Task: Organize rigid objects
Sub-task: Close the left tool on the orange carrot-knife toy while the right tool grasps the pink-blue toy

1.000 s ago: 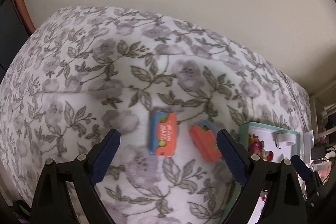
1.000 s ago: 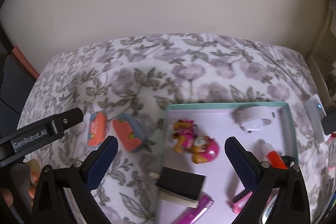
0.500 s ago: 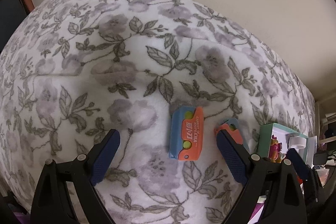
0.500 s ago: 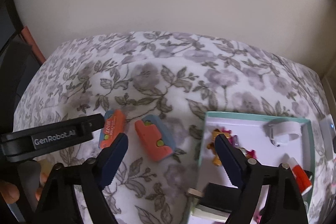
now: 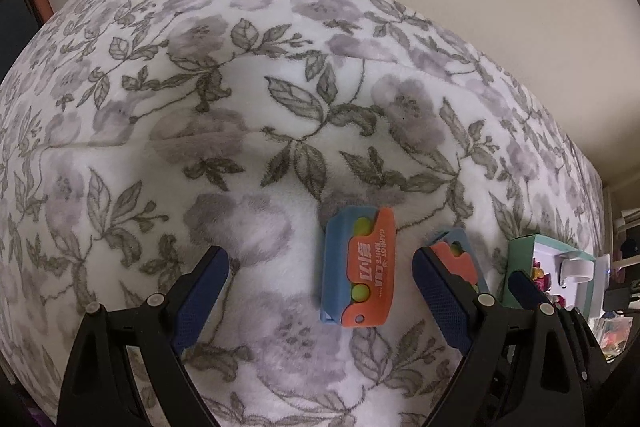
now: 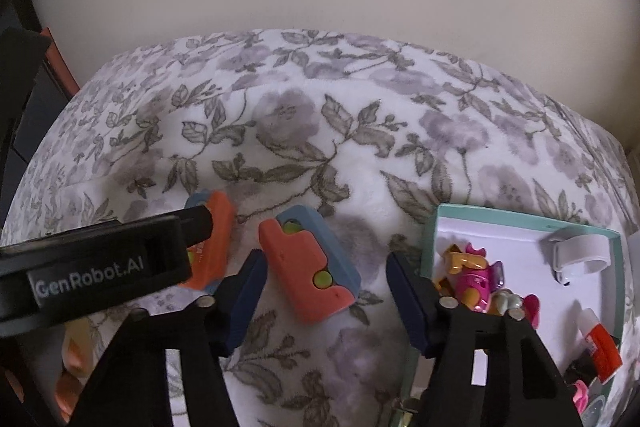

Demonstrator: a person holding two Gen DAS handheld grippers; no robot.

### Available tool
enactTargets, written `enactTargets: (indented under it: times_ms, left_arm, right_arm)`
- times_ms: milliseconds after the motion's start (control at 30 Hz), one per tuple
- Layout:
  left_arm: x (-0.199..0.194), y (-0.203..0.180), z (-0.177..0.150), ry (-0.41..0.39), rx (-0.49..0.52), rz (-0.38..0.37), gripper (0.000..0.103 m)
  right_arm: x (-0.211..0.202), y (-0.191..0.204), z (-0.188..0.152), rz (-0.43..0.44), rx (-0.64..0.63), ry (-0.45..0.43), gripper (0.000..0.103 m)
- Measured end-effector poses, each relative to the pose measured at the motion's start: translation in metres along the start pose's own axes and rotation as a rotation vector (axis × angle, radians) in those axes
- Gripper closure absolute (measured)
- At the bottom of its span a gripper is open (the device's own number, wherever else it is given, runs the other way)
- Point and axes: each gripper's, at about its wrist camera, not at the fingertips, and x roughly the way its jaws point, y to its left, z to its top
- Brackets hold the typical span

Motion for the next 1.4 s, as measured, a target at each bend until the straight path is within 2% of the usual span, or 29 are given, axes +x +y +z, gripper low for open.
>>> enactTargets:
  times_ms: [167, 467, 867, 1033, 1100, 1200, 1233, 1333, 1400]
  left_arm:
    - [0.008, -0.003, -0.001, 0.009, 0.009, 0.009, 0.01]
    - [0.024, -0.018, -0.003, 0.01, 0.055, 0.037, 0.01]
    - [0.045, -0.042, -0.008, -0.008, 0.119, 0.137, 0.012]
    - [0.043, -0.041, -0.008, -0.015, 0.113, 0.136, 0.022]
    - [0.041, -0.04, -0.007, -0.02, 0.109, 0.139, 0.03]
    - [0.04, -0.035, -0.004, -0.023, 0.107, 0.139, 0.036]
    - [0.04, -0.034, -0.004, -0.054, 0.096, 0.128, 0.038]
    - [0.038, -0.028, -0.004, -0.058, 0.086, 0.131, 0.046]
    - [0.035, -0.023, -0.004, -0.062, 0.075, 0.134, 0.056]
  right_arm:
    - [0.012, 0.0, -0.001, 0.021, 0.011, 0.018, 0.042]
    - [0.025, 0.005, -0.005, 0.004, 0.002, 0.033, 0.044]
    - [0.025, 0.011, -0.006, -0.032, -0.015, 0.015, 0.043]
    - [0.024, 0.01, -0.006, -0.021, -0.012, 0.014, 0.045]
    - [0.024, 0.01, -0.006, -0.021, -0.012, 0.013, 0.046]
    - [0.024, 0.008, -0.006, -0.02, -0.01, 0.012, 0.047]
    - [0.024, 0.007, -0.006, -0.022, -0.006, 0.011, 0.048]
    - [0.023, 0.006, -0.006, -0.032, 0.004, 0.008, 0.048]
    - [0.023, 0.005, -0.006, -0.038, 0.008, 0.006, 0.049]
